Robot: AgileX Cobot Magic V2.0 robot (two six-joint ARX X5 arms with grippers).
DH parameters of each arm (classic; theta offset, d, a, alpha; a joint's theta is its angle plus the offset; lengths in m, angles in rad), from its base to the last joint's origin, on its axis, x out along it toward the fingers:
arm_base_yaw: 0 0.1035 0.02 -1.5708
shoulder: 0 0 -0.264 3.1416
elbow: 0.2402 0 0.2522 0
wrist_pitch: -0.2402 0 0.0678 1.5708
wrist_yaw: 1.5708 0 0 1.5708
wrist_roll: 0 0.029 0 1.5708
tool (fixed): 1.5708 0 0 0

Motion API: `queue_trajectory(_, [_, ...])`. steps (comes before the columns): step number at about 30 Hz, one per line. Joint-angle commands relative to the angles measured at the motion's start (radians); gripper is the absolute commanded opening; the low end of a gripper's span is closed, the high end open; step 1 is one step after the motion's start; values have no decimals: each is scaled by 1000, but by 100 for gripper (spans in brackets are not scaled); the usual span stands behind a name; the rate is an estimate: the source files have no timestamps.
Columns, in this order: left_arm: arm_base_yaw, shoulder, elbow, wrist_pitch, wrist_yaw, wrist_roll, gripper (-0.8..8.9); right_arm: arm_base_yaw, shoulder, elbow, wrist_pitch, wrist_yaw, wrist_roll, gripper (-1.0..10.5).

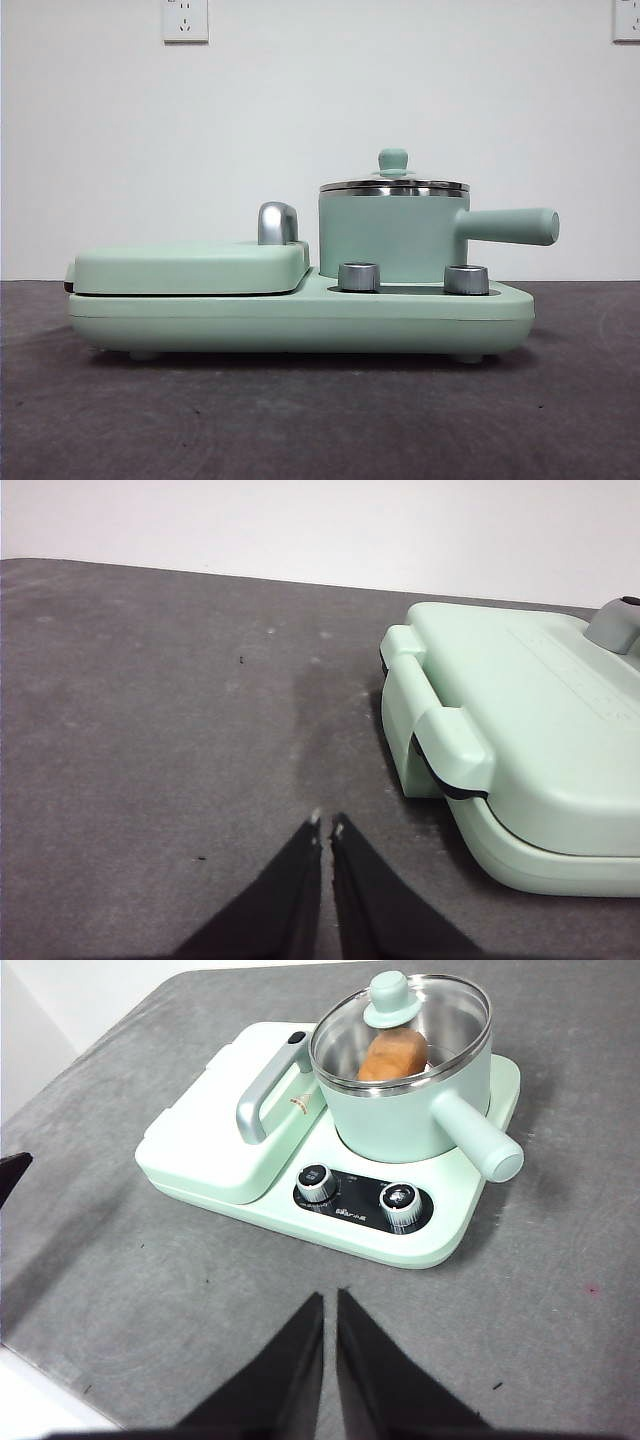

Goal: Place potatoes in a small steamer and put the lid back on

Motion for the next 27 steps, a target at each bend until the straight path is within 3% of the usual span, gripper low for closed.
queue_trajectory(1, [2,-1,-19,-8,-4,6,19,5,3,7,11,0,-5,19])
queue_trajectory(5, [2,-1,-19,-8,-4,6,19,2,2,6,11,3,-5,19])
queue_trajectory(10, [2,-1,-19,-8,-4,6,19,-82,-13,-41,57,1,-5,19])
queue_trajectory(17, [2,-1,-19,-9,-4,6,19,-327,-125,-333,431,79,-27,19])
queue_trajectory(20, [2,-1,-19,-9,-4,6,19,-402,-188,-494,588,132,-132,19])
queue_trajectory(23, [2,-1,-19,-9,-4,7,19,-445,-243,-664,755,163,-202,19])
queue_trajectory(27, [2,-1,-19,-9,-4,6,19,-465,-297,-822,904,164,-206,19])
